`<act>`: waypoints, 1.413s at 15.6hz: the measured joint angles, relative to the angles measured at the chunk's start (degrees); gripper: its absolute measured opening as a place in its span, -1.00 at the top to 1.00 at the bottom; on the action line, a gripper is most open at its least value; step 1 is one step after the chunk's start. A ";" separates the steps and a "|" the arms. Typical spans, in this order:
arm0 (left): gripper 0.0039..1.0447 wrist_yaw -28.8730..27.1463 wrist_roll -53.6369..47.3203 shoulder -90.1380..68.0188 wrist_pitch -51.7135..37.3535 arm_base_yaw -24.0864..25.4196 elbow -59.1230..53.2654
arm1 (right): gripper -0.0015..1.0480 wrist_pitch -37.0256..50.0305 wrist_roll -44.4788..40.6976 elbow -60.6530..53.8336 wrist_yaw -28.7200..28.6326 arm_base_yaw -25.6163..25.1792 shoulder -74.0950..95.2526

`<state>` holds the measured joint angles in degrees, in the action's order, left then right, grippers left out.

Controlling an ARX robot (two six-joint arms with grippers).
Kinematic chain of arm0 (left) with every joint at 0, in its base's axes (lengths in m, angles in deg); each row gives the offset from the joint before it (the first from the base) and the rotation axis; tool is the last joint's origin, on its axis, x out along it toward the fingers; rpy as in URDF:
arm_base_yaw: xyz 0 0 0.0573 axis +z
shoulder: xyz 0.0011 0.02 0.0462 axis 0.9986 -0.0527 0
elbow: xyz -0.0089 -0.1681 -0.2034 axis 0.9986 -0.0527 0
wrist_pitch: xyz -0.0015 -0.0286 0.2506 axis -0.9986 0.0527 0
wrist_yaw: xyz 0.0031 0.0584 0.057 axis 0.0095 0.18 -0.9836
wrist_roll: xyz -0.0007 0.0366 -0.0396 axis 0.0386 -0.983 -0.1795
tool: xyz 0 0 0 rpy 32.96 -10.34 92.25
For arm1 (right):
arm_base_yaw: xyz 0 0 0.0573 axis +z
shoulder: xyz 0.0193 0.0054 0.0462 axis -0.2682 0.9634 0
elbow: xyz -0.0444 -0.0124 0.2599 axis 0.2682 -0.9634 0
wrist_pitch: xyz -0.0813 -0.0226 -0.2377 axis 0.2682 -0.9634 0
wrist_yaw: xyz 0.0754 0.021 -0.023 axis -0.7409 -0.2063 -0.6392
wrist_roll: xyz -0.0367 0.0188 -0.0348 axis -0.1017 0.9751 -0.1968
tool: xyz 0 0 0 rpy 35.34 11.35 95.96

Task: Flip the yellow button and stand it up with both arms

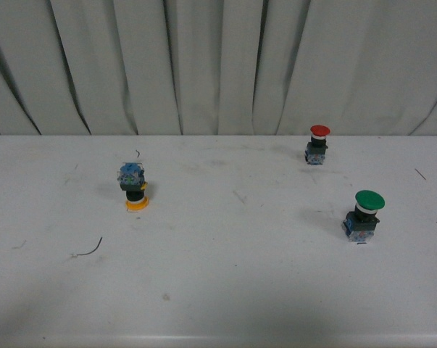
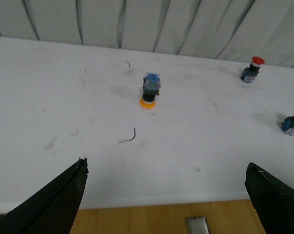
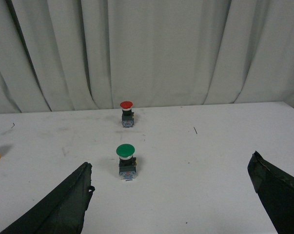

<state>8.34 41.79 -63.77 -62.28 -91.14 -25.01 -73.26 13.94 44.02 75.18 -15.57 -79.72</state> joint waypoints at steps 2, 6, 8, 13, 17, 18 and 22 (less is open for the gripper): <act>-0.88 -1.99 0.72 -8.92 -9.92 -4.24 1.60 | -0.87 0.02 0.00 0.00 0.00 0.00 -0.02; -0.88 -3.39 -1.49 -31.80 -27.96 -5.73 7.41 | -0.87 0.04 0.02 0.00 0.00 0.00 -0.02; -0.88 -6.29 -3.72 -55.25 -37.75 -5.44 20.87 | -0.87 0.02 0.00 0.00 0.00 0.00 -0.02; -0.88 -10.71 -5.11 -91.76 -26.47 -9.03 51.49 | -0.87 0.02 0.02 0.00 0.00 0.00 -0.02; -0.88 -13.42 -5.68 -104.06 -13.99 -9.55 70.25 | -0.87 0.02 0.00 0.00 0.00 0.00 -0.02; -0.88 -11.82 -5.40 -105.26 -9.81 -9.27 73.66 | -0.87 0.04 0.00 0.00 0.00 0.00 -0.02; -0.88 -11.08 -5.77 -108.48 -0.48 -7.72 78.12 | -0.87 0.04 0.02 0.00 0.00 0.00 -0.02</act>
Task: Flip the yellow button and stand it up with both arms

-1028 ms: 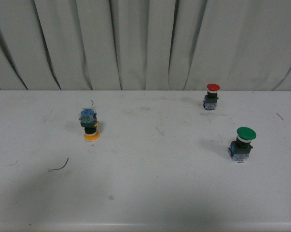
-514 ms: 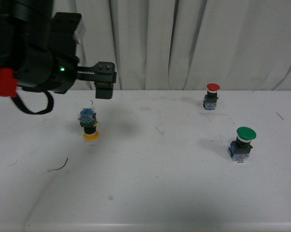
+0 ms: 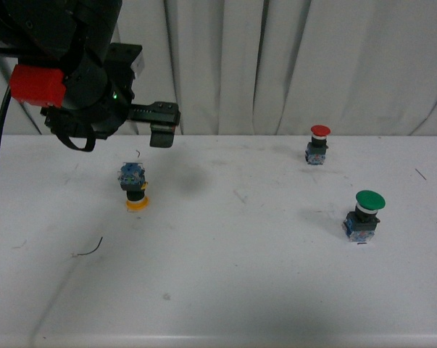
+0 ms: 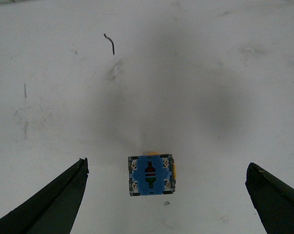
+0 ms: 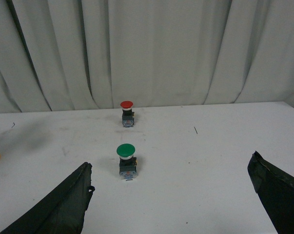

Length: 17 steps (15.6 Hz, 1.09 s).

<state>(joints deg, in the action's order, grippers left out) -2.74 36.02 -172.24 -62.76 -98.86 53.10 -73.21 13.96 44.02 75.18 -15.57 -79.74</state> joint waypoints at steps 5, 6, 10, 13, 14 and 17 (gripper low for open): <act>-0.88 1.99 4.11 -2.64 2.45 2.45 1.05 | -0.87 -0.02 0.00 0.00 0.00 0.00 0.00; -0.88 2.67 4.31 -3.08 2.34 2.40 1.18 | -0.87 -0.02 -0.02 0.00 0.00 0.00 0.00; -0.88 2.56 4.55 -5.55 1.01 2.14 1.57 | -0.87 -0.02 -0.02 0.00 0.00 0.00 0.00; -0.88 2.40 4.68 -6.34 -0.61 1.84 1.66 | -0.87 -0.02 0.00 0.00 0.00 0.00 0.00; -0.88 2.43 4.70 -6.36 -0.72 1.64 1.66 | -0.87 -0.02 -0.02 0.00 0.00 0.00 0.00; -0.88 2.14 4.55 -6.75 -0.50 1.38 1.66 | -0.87 0.00 0.00 0.00 0.00 0.00 0.00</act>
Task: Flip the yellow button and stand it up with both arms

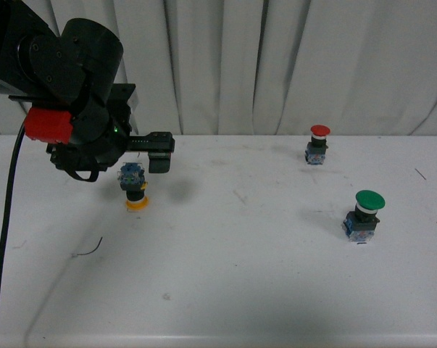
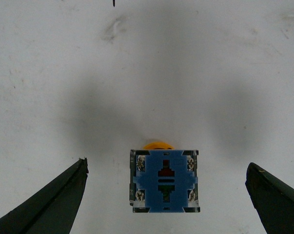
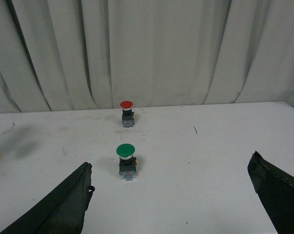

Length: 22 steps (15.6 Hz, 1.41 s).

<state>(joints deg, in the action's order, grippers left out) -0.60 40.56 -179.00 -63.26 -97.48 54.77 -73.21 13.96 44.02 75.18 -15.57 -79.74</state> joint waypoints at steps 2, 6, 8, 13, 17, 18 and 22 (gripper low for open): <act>-0.88 -0.35 -1.01 -0.35 0.59 -0.24 0.00 | -0.87 -0.02 0.00 0.00 0.00 0.00 0.00; -0.29 -2.01 -1.73 -0.46 0.50 -0.46 0.07 | -0.87 0.00 -0.02 0.00 0.00 0.00 0.00; 0.17 -2.36 -2.08 -0.46 0.33 -0.57 0.09 | -0.87 -0.02 -0.02 0.00 0.00 0.00 0.00; 0.42 -1.09 -2.14 2.45 -0.87 -1.18 -2.54 | -0.87 -0.02 0.00 0.00 0.00 0.00 0.00; 0.42 2.86 -2.23 16.37 -5.46 -3.39 -12.20 | -0.87 0.00 0.00 0.00 0.00 0.00 0.00; 0.42 3.28 -2.40 21.88 -7.28 -4.31 -16.37 | -0.87 -0.02 0.00 0.00 0.00 0.00 0.00; 0.42 4.44 -2.14 41.33 -10.16 -6.43 -31.93 | -0.87 -0.02 0.00 0.00 0.00 0.00 0.00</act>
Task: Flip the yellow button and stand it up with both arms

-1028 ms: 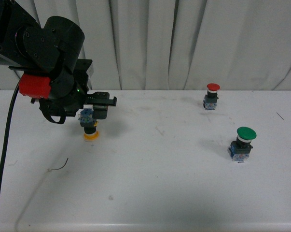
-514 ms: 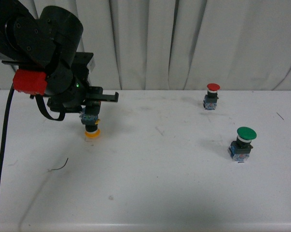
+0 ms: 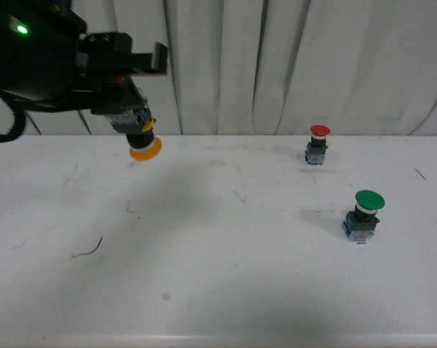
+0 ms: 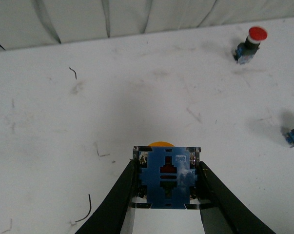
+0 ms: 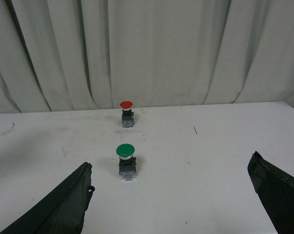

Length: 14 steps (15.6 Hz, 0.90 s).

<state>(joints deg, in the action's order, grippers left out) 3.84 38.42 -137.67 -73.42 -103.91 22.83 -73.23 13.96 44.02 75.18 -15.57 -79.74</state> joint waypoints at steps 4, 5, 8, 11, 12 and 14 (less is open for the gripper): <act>0.42 0.20 1.27 11.76 -1.62 -1.11 -5.90 | -0.87 0.00 -0.02 0.00 0.00 0.00 0.00; 0.42 6.16 5.11 12.07 -5.51 -0.96 -8.83 | -0.87 0.02 0.00 0.00 0.00 0.00 0.00; 0.42 20.65 16.17 12.46 -18.43 1.01 -13.73 | -0.87 0.02 0.00 0.00 0.00 0.00 0.00; 0.42 32.41 36.63 7.50 -40.87 4.11 -18.03 | -0.87 0.00 0.00 0.00 0.00 0.00 0.00; 0.42 34.27 46.66 3.93 -52.57 4.13 -19.91 | -0.87 0.02 -0.02 0.00 0.00 0.00 0.00; 0.42 34.62 63.04 -0.77 -72.22 3.74 -21.94 | -0.87 0.00 0.00 0.00 0.00 0.00 0.00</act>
<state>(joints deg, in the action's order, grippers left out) 38.46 101.46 -138.43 -145.64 -100.17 0.89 -73.23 13.96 44.02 75.18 -15.57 -79.74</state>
